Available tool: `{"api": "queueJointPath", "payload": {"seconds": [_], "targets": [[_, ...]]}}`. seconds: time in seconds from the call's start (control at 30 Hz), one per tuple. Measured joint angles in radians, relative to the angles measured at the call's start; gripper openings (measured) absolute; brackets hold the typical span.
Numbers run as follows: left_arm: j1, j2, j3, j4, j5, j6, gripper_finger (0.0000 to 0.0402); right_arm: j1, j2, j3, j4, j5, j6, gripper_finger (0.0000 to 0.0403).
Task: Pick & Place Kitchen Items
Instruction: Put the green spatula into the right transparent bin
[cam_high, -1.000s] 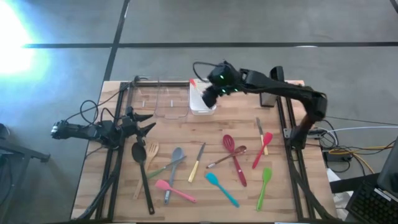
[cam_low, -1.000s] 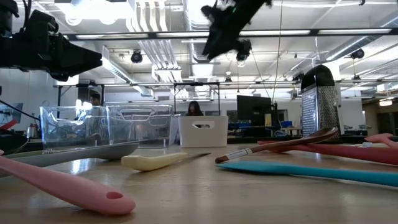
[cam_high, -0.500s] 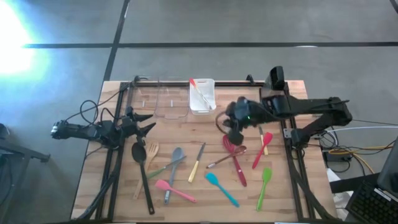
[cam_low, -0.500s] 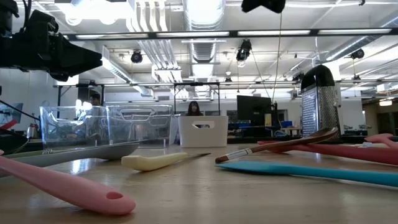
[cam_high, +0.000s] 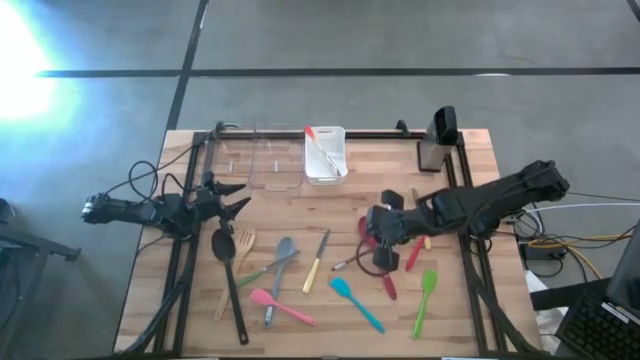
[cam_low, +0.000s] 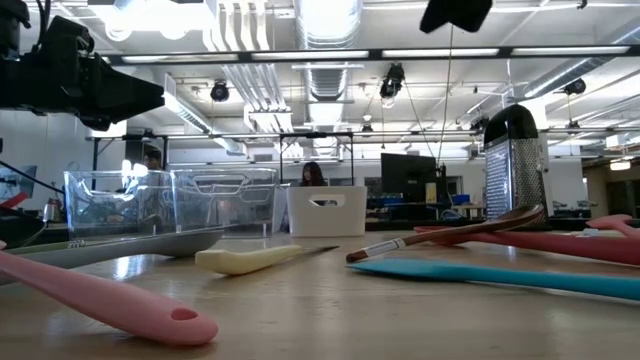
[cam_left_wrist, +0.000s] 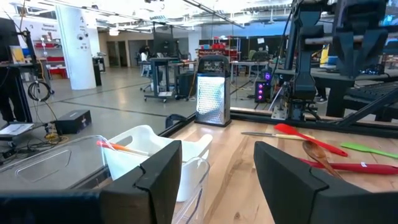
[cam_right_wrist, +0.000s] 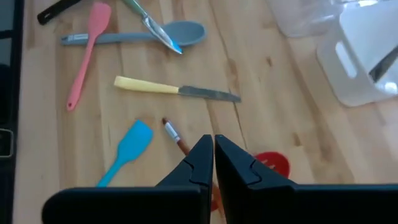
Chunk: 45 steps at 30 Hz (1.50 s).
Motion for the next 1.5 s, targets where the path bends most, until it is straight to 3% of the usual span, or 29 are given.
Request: {"api": "queueJointPath", "payload": {"seconds": [0.37, 0.7, 0.9, 1.03, 1.23, 1.5], "targets": [[0.0, 0.0, 0.0, 0.06, 0.0, -0.005, 0.0204, 0.075, 0.0, -0.158, 0.029, 0.001, 0.238, 0.0008], [0.0, 0.003, 0.0, 0.056, 0.005, -0.084, 0.0204, 0.106, -0.001, -0.221, 0.055, 0.001, 0.344, 0.0008], [0.0, 0.007, 0.015, 0.058, 0.139, -0.089, 0.0204, 0.154, -0.002, -0.227, 0.054, 0.043, 0.369, 0.0008], [-0.003, 0.023, 0.063, 0.028, 0.202, -0.089, 0.0199, 0.177, -0.002, -0.225, 0.05, 0.082, 0.345, 0.0008], [-0.022, 0.11, 0.198, -0.141, 0.206, -0.106, 0.0192, 0.203, -0.005, -0.225, 0.012, 0.105, 0.383, 0.0008], [-0.097, 0.331, 0.386, -0.286, 0.204, -0.132, 0.0192, 0.222, -0.006, -0.225, -0.223, 0.11, 0.679, 0.0008]]}}
